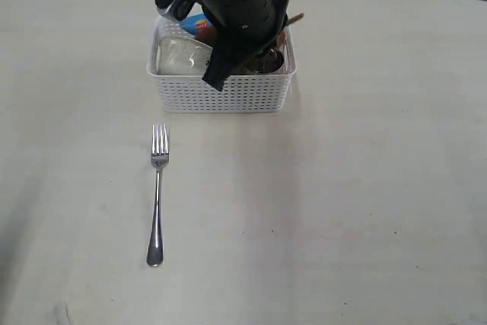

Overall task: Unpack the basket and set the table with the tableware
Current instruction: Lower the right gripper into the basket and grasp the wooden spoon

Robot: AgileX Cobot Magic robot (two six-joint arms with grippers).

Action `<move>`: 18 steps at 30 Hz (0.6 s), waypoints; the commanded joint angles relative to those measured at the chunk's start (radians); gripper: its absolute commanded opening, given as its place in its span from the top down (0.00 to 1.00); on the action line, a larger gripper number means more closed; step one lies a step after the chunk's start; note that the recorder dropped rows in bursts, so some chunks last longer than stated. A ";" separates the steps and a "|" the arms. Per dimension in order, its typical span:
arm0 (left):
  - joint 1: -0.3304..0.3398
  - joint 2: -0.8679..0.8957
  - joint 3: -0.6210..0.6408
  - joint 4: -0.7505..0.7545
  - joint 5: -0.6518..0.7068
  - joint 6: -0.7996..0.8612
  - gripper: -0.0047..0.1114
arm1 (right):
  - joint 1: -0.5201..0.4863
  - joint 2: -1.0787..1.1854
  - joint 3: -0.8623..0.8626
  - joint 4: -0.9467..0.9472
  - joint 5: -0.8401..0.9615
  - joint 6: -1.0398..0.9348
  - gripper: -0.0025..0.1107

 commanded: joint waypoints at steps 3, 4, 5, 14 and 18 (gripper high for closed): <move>-0.005 -0.004 0.002 0.003 -0.011 -0.001 0.96 | -0.002 -0.058 0.090 -0.023 0.003 -0.016 0.98; -0.005 -0.004 0.002 0.003 -0.011 -0.001 0.96 | -0.002 -0.065 0.090 -0.023 0.003 -0.016 0.98; -0.005 -0.004 0.002 0.003 -0.011 -0.001 0.96 | -0.002 -0.069 0.090 -0.023 0.003 -0.016 0.98; -0.005 -0.004 0.002 0.003 -0.011 -0.001 0.96 | -0.002 -0.141 0.091 -0.026 0.003 -0.016 0.98; -0.005 -0.004 0.002 0.003 -0.011 -0.001 0.96 | -0.002 -0.169 0.091 -0.026 0.003 -0.016 0.98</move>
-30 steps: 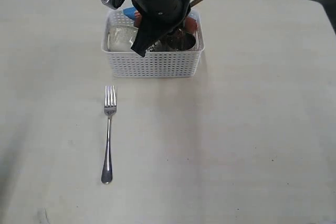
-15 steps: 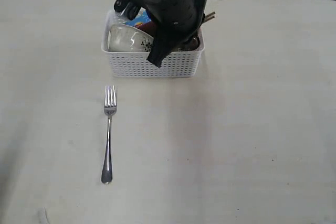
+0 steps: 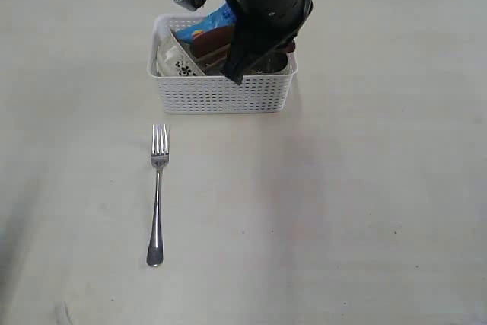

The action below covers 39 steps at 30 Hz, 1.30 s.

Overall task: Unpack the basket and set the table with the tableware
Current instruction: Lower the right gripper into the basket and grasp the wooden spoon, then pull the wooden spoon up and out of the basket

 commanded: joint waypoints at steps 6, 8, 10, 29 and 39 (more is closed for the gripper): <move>-0.005 -0.004 0.002 -0.001 -0.011 -0.001 0.96 | -0.002 -0.076 0.017 -0.022 -0.001 0.001 0.98; -0.005 -0.004 0.002 -0.001 -0.011 -0.001 0.96 | -0.002 -0.086 0.026 -0.025 -0.001 0.001 0.98; -0.005 -0.004 0.002 -0.001 -0.011 -0.001 0.96 | -0.002 -0.095 0.039 -0.027 -0.001 0.001 0.98; -0.005 -0.004 0.002 -0.001 -0.011 -0.001 0.96 | -0.002 -0.143 0.136 -0.070 -0.001 0.001 0.98; -0.005 -0.004 0.002 -0.001 -0.011 -0.001 0.96 | -0.002 -0.200 0.136 -0.074 -0.001 -0.004 0.98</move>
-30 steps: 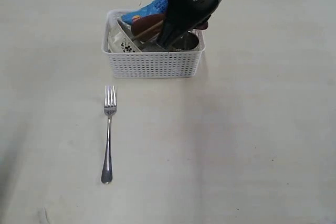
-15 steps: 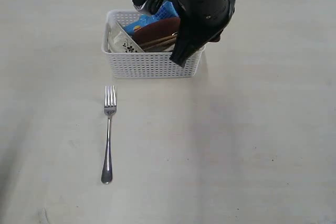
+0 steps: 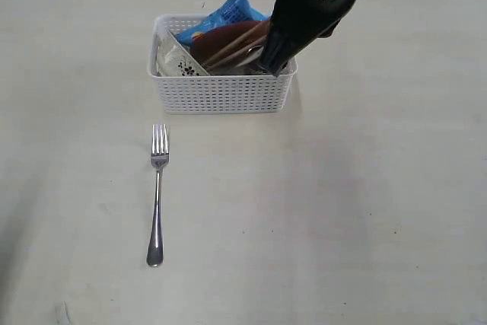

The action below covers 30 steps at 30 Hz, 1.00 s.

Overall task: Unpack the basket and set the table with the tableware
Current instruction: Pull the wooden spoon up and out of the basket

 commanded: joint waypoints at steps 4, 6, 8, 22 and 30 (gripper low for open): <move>-0.005 -0.004 0.002 0.002 -0.011 -0.001 0.96 | -0.002 -0.025 0.003 -0.025 0.000 -0.006 0.98; -0.005 -0.004 0.002 0.002 -0.011 -0.001 0.96 | -0.002 -0.024 0.003 -0.028 0.000 -0.006 0.98; -0.005 -0.004 0.002 0.002 -0.011 -0.001 0.96 | -0.002 -0.024 0.003 -0.027 0.000 -0.008 0.98; -0.005 -0.004 0.002 0.002 -0.011 -0.001 0.96 | -0.003 -0.024 0.003 -0.072 0.000 -0.031 0.98; -0.005 -0.004 0.002 0.002 -0.011 -0.001 0.96 | -0.003 -0.024 0.003 -0.075 0.000 -0.031 0.98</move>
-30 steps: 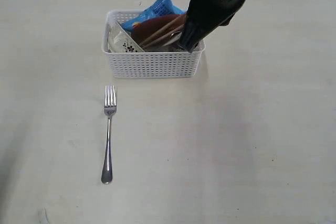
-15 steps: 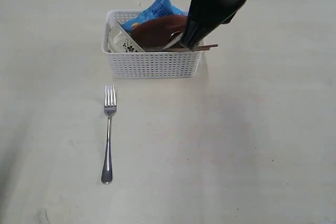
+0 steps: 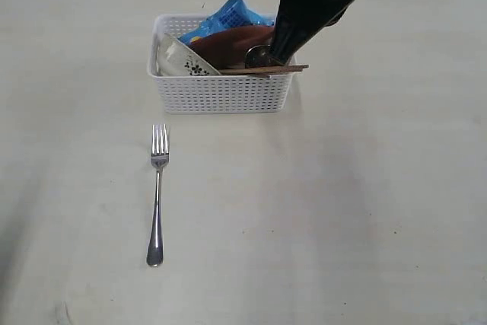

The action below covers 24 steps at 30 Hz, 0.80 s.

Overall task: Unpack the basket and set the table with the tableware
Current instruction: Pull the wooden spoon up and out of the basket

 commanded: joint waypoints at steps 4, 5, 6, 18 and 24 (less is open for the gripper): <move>-0.005 -0.004 0.002 0.002 -0.011 -0.001 0.96 | -0.003 -0.025 0.003 -0.017 -0.001 -0.001 0.98; -0.005 -0.004 0.002 0.002 -0.011 -0.001 0.96 | -0.003 -0.047 0.003 0.000 -0.001 -0.001 0.98; -0.005 -0.004 0.002 0.002 -0.011 -0.001 0.96 | -0.003 -0.061 0.003 0.033 -0.001 0.001 0.98; -0.005 -0.004 0.002 0.002 -0.011 -0.001 0.96 | -0.003 -0.244 0.089 0.542 -0.001 -0.331 0.98; -0.005 -0.004 0.002 0.002 -0.011 -0.001 0.96 | -0.151 -0.256 0.330 0.160 -0.001 0.031 0.98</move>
